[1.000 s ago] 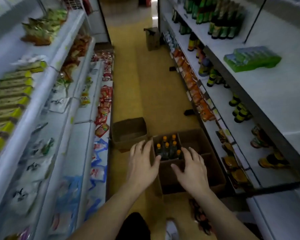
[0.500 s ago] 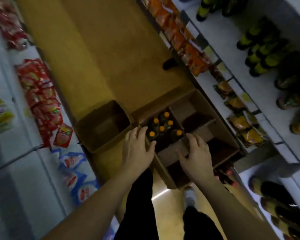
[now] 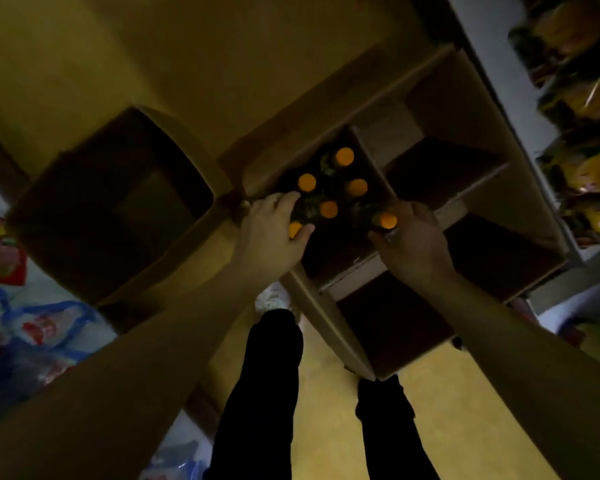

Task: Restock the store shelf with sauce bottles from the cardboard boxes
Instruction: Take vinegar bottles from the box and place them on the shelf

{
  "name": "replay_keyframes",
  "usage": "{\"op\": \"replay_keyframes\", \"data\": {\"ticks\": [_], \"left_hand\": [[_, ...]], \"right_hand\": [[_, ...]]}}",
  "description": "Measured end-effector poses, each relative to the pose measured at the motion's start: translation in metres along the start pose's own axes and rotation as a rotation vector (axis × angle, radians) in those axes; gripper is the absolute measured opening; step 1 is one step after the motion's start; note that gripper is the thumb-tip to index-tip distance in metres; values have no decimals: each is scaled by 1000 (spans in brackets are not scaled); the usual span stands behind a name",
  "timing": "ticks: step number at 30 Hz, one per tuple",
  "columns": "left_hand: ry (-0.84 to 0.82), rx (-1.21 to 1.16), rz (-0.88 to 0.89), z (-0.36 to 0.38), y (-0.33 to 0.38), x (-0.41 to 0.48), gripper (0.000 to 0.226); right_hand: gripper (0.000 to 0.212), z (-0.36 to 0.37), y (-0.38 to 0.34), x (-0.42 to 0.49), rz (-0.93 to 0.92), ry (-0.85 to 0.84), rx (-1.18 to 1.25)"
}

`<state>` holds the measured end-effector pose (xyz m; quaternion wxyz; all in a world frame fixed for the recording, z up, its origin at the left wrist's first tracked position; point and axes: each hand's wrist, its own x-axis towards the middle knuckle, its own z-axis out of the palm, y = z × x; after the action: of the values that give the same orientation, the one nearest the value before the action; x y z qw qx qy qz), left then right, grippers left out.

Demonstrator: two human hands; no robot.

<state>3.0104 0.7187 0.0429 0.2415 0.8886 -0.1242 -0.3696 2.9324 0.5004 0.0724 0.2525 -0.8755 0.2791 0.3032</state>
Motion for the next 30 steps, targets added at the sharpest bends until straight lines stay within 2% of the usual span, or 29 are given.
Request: {"op": "replay_keyframes", "data": {"ticks": [6,11,13,15,17,21,24,27,30], "left_hand": [[-73,17,82,44,-46,41,70],[-123,141,216,44,-61,64,80],[-132,292,243,50,-64,69,80],[-71,433,244,60,-67,69,72],[42,458,242,71,-66,67,59],[202,391,229,82,-50,69,39],[170,275,149,80,-46,70,32],[90,162,152,72,-49,66,34],[48,-135,97,62,-38,51,23]], "right_hand": [[54,40,29,50,58,23,84],[65,71,40,68,195,133,354],[61,81,42,70,222,194,459],[55,91,42,72,244,275,525],[51,102,44,76,263,360,607],[46,114,42,80,274,471,670],[36,113,39,78,281,521,743],[22,107,40,71,282,549,809],[10,93,37,56,246,561,896]]}}
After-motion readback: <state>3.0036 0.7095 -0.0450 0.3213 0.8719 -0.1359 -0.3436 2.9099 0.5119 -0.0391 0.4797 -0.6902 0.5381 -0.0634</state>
